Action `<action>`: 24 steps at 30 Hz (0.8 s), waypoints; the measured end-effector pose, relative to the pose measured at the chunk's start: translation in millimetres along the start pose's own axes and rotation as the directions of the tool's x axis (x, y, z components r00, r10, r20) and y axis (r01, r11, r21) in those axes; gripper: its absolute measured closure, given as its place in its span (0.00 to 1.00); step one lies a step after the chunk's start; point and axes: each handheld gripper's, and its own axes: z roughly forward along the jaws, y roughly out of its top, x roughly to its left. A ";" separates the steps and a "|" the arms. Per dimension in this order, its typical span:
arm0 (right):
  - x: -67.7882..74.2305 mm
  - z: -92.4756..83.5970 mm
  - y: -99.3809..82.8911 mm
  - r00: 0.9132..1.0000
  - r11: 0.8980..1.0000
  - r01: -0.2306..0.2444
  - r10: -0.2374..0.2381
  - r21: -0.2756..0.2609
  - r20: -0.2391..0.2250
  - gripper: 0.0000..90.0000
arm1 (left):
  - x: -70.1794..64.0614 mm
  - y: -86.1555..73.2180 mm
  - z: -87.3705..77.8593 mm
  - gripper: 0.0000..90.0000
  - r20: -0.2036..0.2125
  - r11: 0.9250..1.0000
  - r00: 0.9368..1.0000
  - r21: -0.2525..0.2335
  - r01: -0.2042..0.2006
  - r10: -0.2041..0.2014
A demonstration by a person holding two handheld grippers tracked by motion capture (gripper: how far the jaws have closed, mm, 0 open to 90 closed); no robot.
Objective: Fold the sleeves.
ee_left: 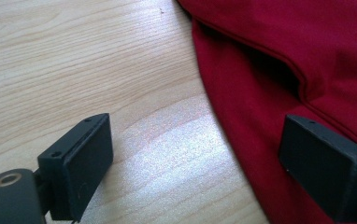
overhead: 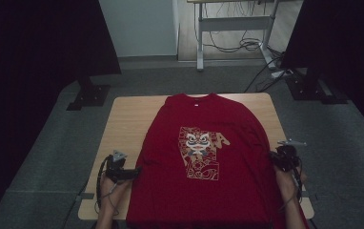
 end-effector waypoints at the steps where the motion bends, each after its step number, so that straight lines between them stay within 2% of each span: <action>1: 0.0 0.0 0.0 1.000 1.000 0.000 0.000 0.000 0.000 0.95 | 0.0 0.0 0.0 0.12 0.000 1.000 1.000 0.000 0.000 0.000; 3: 2.8 -12.3 5.3 1.000 0.999 -0.001 0.000 -0.048 -0.010 0.95 | 0.0 0.0 0.0 0.12 0.000 1.000 1.000 0.000 0.000 0.000; 7: 4.5 -16.6 7.4 1.000 0.998 0.000 -0.001 -0.064 -0.016 0.95 | 0.0 0.0 0.0 0.12 0.000 1.000 1.000 0.000 0.000 0.000; 8: 17.9 -33.8 17.4 0.999 0.993 0.028 -0.032 -0.117 -0.037 0.95 | 0.0 0.0 0.0 0.12 0.000 1.000 1.000 0.000 0.000 0.000; 12: 31.5 -44.1 25.9 0.996 0.987 0.063 -0.071 -0.146 -0.052 0.95 | 0.0 0.0 0.0 0.12 0.000 1.000 1.000 0.000 0.000 0.000; 13: 42.9 -50.6 32.3 0.993 0.982 0.096 -0.107 -0.163 -0.056 0.95 | 0.0 0.0 0.0 0.12 0.000 1.000 1.000 0.000 0.000 0.000; 16: 48.8 -53.3 35.5 0.991 0.979 0.110 -0.121 -0.169 -0.059 0.95 | 0.0 0.0 0.0 0.12 0.000 1.000 1.000 0.000 -0.001 0.001; 17: 61.5 -58.2 42.3 0.986 0.973 0.141 -0.154 -0.182 -0.062 0.95 | 0.0 0.0 0.0 0.12 0.000 1.000 1.000 0.000 0.000 0.000; 18: 61.5 -58.2 42.3 0.986 0.973 0.141 -0.154 -0.182 -0.062 0.95 | 0.0 0.0 0.0 0.12 0.000 1.000 1.000 0.000 0.000 0.000; 19: 72.8 -60.5 47.1 0.981 0.969 0.160 -0.177 -0.188 -0.077 0.95 | 0.1 0.0 0.0 0.12 0.000 1.000 1.000 0.000 0.000 0.000; 20: 72.8 -60.5 47.1 0.981 0.969 0.160 -0.177 -0.188 -0.077 0.95 | 0.1 0.0 0.0 0.12 0.000 1.000 1.000 0.000 0.000 0.000; 21: 82.8 -60.6 50.2 0.975 0.965 0.182 -0.202 -0.189 -0.089 0.95 | 0.1 0.0 0.0 0.12 0.000 1.000 1.000 0.000 0.000 0.000; 22: 82.8 -60.6 50.2 0.975 0.965 0.182 -0.202 -0.189 -0.089 0.95 | 0.1 0.0 0.0 0.12 0.000 1.000 1.000 0.000 0.000 0.000; 23: 101.7 -57.3 53.6 0.964 0.958 0.216 -0.240 -0.187 -0.118 0.95 | 0.0 0.0 0.0 0.12 0.000 1.000 1.000 0.000 0.000 0.000; 24: 107.3 -55.9 54.3 0.960 0.956 0.226 -0.251 -0.188 -0.127 0.95 | 0.0 0.0 0.0 0.12 0.000 1.000 1.000 0.000 0.000 0.000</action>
